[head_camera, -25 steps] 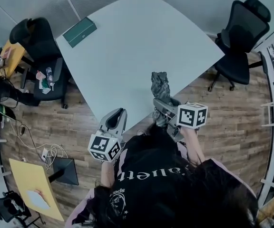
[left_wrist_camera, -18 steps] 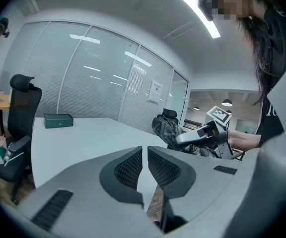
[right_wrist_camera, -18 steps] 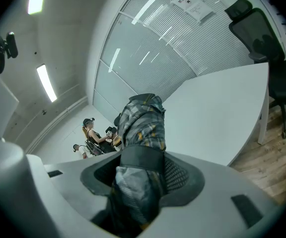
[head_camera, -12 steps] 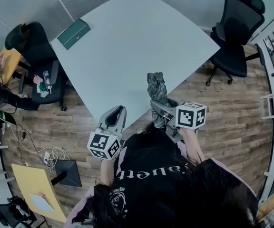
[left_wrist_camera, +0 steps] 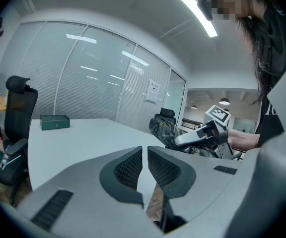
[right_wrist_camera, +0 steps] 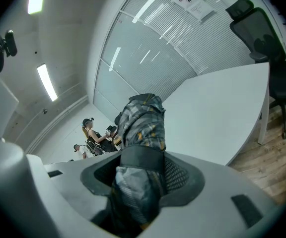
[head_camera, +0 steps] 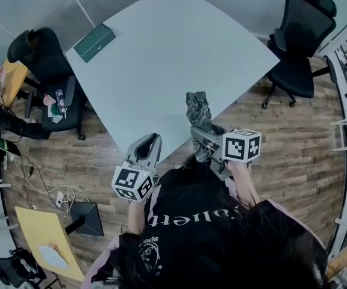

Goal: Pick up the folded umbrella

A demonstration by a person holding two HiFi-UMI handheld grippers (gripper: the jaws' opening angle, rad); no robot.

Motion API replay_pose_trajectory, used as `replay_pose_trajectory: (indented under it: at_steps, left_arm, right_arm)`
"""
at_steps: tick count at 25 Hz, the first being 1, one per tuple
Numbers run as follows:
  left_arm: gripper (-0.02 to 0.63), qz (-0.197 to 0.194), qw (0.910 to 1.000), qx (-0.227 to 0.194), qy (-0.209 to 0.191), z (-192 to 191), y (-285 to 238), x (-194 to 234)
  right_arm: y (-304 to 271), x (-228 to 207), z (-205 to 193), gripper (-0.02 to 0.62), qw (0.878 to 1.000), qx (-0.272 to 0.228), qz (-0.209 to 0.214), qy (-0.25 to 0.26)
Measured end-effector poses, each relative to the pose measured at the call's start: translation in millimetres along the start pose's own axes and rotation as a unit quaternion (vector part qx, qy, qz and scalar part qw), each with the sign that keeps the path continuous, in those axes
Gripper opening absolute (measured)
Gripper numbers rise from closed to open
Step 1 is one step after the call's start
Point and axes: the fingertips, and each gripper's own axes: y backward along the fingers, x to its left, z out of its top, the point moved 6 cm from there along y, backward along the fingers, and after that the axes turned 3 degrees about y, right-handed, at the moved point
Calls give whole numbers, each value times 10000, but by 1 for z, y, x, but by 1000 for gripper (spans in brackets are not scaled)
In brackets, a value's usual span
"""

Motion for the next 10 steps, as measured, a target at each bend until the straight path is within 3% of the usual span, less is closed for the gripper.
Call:
replay_pose_trajectory:
  at_steps: [10]
  left_arm:
    - [51, 9, 10000, -11, 16, -5, 5, -5]
  right_arm:
    - [5, 0, -8, 232, 10000, 71, -40, 30]
